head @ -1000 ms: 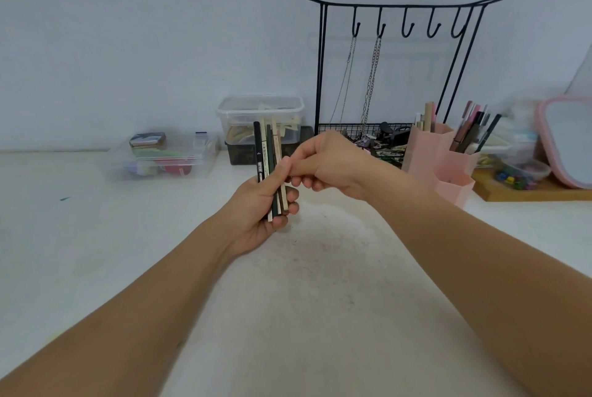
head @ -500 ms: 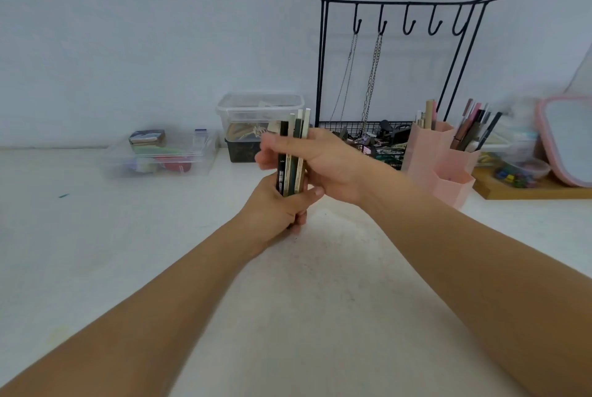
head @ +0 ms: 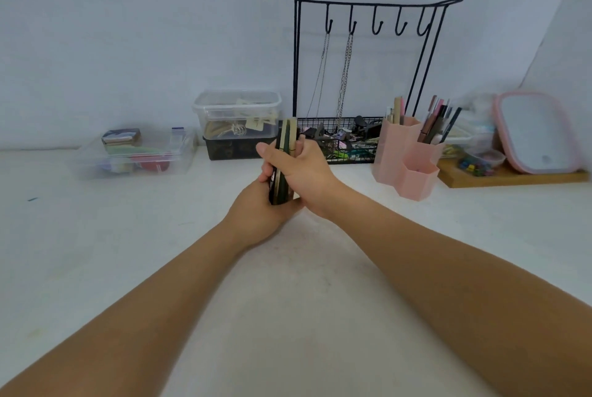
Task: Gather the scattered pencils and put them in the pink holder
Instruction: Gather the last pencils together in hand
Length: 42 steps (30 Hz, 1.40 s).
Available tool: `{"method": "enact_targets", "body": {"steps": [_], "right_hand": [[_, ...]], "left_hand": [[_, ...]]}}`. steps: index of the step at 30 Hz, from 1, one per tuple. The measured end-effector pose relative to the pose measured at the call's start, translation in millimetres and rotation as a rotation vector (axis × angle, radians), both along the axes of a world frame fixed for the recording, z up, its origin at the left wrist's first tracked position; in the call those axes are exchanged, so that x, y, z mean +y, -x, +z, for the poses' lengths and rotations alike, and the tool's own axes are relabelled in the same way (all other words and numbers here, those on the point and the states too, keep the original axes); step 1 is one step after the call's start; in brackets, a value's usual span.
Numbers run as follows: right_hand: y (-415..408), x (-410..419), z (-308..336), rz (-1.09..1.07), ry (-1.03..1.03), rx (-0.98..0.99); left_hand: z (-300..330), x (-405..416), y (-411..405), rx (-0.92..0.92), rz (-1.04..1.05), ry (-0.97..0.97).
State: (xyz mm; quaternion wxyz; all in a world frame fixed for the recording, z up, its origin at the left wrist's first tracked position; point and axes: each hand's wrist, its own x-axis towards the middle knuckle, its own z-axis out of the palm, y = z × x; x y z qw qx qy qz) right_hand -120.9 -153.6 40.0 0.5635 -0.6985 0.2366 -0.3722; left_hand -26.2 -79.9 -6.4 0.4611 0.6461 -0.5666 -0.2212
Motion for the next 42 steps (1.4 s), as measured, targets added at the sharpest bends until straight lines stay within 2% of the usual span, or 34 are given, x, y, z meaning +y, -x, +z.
{"method": "enact_targets", "body": {"steps": [4, 10, 13, 16, 18, 20, 24, 27, 29, 33, 38, 40, 42], "right_hand": [[37.4, -17.6, 15.9, -0.135, -0.074, -0.116], [135.7, -68.7, 74.8, -0.452, -0.144, -0.401], [156.2, -83.8, 69.8, -0.604, -0.05, -0.236], [156.3, -87.0, 57.1, -0.62, -0.011, -0.175], [152.8, -86.6, 51.0, -0.619, 0.01, -0.15], [151.1, -86.9, 46.5, -0.647, 0.025, -0.132], [157.5, -95.3, 47.2, -0.717, 0.059, -0.234], [170.3, -107.7, 46.5, -0.721, -0.011, -0.291], [173.3, -111.5, 40.1, -0.676, -0.048, -0.266], [160.9, -102.3, 25.4, -0.517, -0.037, -0.048], [145.0, -97.7, 22.8, -0.365, -0.186, -0.101], [139.1, -97.0, 20.1, -0.443, -0.103, -0.065], [138.6, -96.1, 20.8, -0.609, 0.107, 0.005]], "left_hand": [[-1.4, -2.2, 2.8, -0.031, 0.04, -0.068], [-3.1, -9.6, 10.7, 0.032, 0.139, -0.016], [-0.4, -16.7, 17.9, 0.004, 0.148, -0.054], [4.1, -31.5, 38.4, 0.237, 0.125, -0.05], [4.8, -45.4, 61.3, 0.313, 0.086, -0.031], [1.4, -61.2, 81.0, 0.286, 0.068, -0.004], [0.4, -75.7, 92.3, 0.236, 0.082, -0.003], [0.7, -72.5, 86.7, 0.231, 0.088, 0.03], [0.3, -70.3, 83.3, 0.222, 0.087, 0.046], [0.0, -69.6, 83.5, 0.216, 0.076, 0.044], [-0.4, -68.6, 86.4, 0.165, 0.068, 0.03], [-0.1, -68.1, 85.3, 0.184, 0.065, 0.034], [0.8, -68.0, 84.5, 0.197, 0.067, 0.037]]}}
